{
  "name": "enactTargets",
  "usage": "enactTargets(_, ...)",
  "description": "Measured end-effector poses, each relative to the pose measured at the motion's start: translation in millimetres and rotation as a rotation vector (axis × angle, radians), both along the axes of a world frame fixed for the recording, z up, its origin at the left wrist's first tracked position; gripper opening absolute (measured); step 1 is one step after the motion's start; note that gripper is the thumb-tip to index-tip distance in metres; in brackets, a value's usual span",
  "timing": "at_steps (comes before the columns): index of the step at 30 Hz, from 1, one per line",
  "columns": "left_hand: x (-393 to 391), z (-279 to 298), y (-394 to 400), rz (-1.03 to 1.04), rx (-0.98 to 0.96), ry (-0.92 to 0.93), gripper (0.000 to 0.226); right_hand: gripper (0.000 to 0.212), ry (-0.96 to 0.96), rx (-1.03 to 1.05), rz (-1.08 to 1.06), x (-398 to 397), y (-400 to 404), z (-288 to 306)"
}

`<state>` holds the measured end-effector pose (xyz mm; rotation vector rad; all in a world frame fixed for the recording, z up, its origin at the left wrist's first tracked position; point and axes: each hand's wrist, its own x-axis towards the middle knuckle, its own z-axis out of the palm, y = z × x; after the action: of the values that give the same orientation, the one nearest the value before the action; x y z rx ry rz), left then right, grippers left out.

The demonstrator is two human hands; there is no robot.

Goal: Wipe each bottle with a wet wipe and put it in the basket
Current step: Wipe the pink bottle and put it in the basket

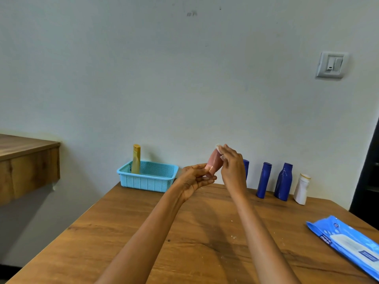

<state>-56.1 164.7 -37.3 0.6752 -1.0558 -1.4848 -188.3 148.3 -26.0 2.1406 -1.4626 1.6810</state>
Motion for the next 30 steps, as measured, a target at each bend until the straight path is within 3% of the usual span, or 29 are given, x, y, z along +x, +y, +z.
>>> enactTargets(9,-0.4,-2.0,2.9,-0.045,0.011,0.026,0.02,0.037,-0.334,0.115,-0.026,3.4,-2.3,5.2)
enactTargets(16,4.6,-0.7,-2.1,0.018,0.023,0.167,0.027,0.03,-0.303,0.257,-0.008,21.7,8.1,4.5)
enactTargets(22,20.3,-0.6,-8.7,0.079,0.101,0.252,0.012,0.023,-0.344,0.341,0.16,31.2,13.0,6.3)
enactTargets(27,15.3,-0.1,-1.9,-0.047,0.127,0.301,0.014,0.025,-0.547,0.239,0.142,12.5,8.4,8.8)
enactTargets(30,13.5,1.2,-0.1,-0.075,0.116,0.323,0.025,0.035,-0.552,0.211,0.13,3.3,4.3,8.6)
